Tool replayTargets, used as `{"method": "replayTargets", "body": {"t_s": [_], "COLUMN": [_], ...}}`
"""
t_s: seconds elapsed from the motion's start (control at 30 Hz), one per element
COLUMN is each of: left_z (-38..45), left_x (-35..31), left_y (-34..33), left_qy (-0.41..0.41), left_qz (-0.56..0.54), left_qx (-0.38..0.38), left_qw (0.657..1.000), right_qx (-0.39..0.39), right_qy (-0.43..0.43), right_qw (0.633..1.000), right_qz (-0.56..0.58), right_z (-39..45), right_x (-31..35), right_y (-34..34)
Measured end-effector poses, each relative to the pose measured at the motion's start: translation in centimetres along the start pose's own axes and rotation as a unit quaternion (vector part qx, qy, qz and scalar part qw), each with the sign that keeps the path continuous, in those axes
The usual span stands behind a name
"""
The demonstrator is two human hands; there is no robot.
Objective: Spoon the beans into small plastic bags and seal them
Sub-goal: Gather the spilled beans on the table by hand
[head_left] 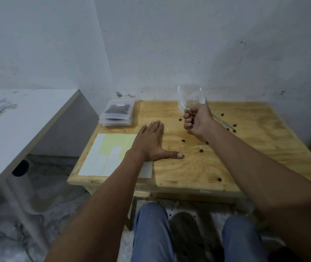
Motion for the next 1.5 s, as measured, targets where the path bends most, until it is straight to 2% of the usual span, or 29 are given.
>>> {"method": "replayTargets", "body": {"t_s": [0.07, 0.1, 0.17, 0.2, 0.23, 0.3, 0.43, 0.6, 0.73, 0.77, 0.8, 0.83, 0.9, 0.93, 0.97, 1.03, 1.07, 1.13, 1.27, 1.3, 1.33, 1.37, 1.4, 1.43, 1.47, 1.5], "left_z": [0.6, 0.9, 1.4, 1.5, 1.6, 1.5, 1.7, 1.6, 1.6, 1.5, 1.5, 1.5, 1.4, 1.4, 1.4, 1.4, 1.4, 1.3, 1.0, 0.9, 0.9, 0.8, 0.8, 0.7, 0.7, 0.6], "left_x": [-0.3, -0.6, -1.0, -1.1, -1.1, -1.0, -0.8, -0.8, -0.6, -0.7, -0.7, -0.7, -0.8, -0.8, -0.9, -0.9, -0.9, -1.0, -1.2, -1.3, -1.3, -1.3, -1.4, -1.3, -1.3, -1.4], "left_y": [0.5, 0.7, 1.0, 0.8, 0.5, 0.0, 0.1, -0.2, -0.9, -0.9, -0.9, -0.9, -0.8, -0.8, -0.8, -0.8, -0.7, -0.7, -0.5, -0.5, -0.5, -0.5, -0.5, -0.5, -0.4, -0.4], "left_qy": [-0.006, -0.013, -0.021, -0.024, -0.024, -0.028, -0.021, -0.011, 0.023, 0.025, 0.027, 0.029, 0.031, 0.030, 0.030, 0.030, 0.031, 0.031, 0.027, 0.023, 0.018, 0.011, 0.005, 0.002, 0.000, -0.002], "left_qz": [-0.002, 0.002, 0.015, 0.021, 0.027, 0.034, 0.038, 0.040, 0.021, 0.020, 0.019, 0.019, 0.020, 0.020, 0.021, 0.020, 0.018, 0.015, 0.005, 0.002, -0.003, -0.010, -0.017, -0.024, -0.029, -0.034], "left_qx": [-0.020, -0.044, -0.091, -0.101, -0.104, -0.098, -0.093, -0.079, -0.013, -0.006, -0.003, -0.002, -0.003, -0.001, -0.001, -0.001, 0.000, 0.000, -0.007, -0.008, -0.011, -0.013, -0.013, -0.013, -0.012, -0.013], "left_qw": [1.000, 0.999, 0.996, 0.994, 0.994, 0.994, 0.995, 0.996, 0.999, 0.999, 0.999, 0.999, 0.999, 0.999, 0.999, 0.999, 0.999, 0.999, 1.000, 1.000, 1.000, 1.000, 1.000, 1.000, 0.999, 0.999], "right_qx": [-0.058, -0.100, -0.165, -0.177, -0.183, -0.192, -0.179, -0.166, -0.161, -0.167, -0.174, -0.182, -0.188, -0.173, -0.144, -0.079, -0.050, -0.016, 0.026, 0.020, 0.002, -0.026, -0.053, -0.069, -0.071, -0.066], "right_qy": [0.054, 0.104, 0.219, 0.258, 0.286, 0.320, 0.326, 0.322, 0.329, 0.322, 0.309, 0.286, 0.208, 0.158, 0.115, 0.062, 0.051, 0.043, 0.033, 0.040, 0.067, 0.115, 0.172, 0.225, 0.254, 0.268], "right_qw": [0.982, 0.946, 0.827, 0.777, 0.743, 0.705, 0.677, 0.686, 0.674, 0.683, 0.710, 0.758, 0.886, 0.938, 0.973, 0.995, 0.995, 0.996, 0.998, 0.992, 0.972, 0.929, 0.870, 0.816, 0.779, 0.758], "right_qz": [-0.173, -0.289, -0.491, -0.546, -0.577, -0.603, -0.636, -0.631, -0.641, -0.635, -0.609, -0.557, -0.369, -0.254, -0.142, 0.023, 0.071, 0.076, -0.046, -0.116, -0.226, -0.352, -0.458, -0.528, -0.569, -0.591], "right_z": [0.3, 0.4, 0.4, 0.4, 0.4, 0.3, 0.8, 1.2, 1.3, 1.5, 1.5, 1.6, 1.4, 1.2, 1.2, 0.9, 0.6, -0.2, -1.5, -1.9, -2.3, -2.8, -3.4, -3.9, -4.3, -4.5], "right_x": [0.8, 1.5, 2.7, 2.8, 2.8, 3.0, 2.8, 2.6, 2.5, 2.4, 2.5, 2.6, 2.5, 2.1, 1.6, 1.1, 1.1, 1.0, 0.6, 0.5, 0.5, 0.7, 0.9, 0.9, 0.7, 0.4], "right_y": [0.9, 1.3, 1.1, 0.8, 0.5, 0.0, -0.6, -0.9, -1.4, -1.3, -1.1, -0.6, 0.5, 0.7, 0.7, 0.2, 0.0, -0.2, 0.2, 0.5, 1.0, 1.5, 1.6, 1.6, 1.4, 1.4]}}
Point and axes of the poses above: each hand's wrist, its own z-axis towards the middle knuckle, its own y-axis out of the back of the hand, x = y × z, the point moved 7 cm from there along z, towards the middle knuckle, and after that the axes turned 11 degrees about -z, right-handed, at the moved point
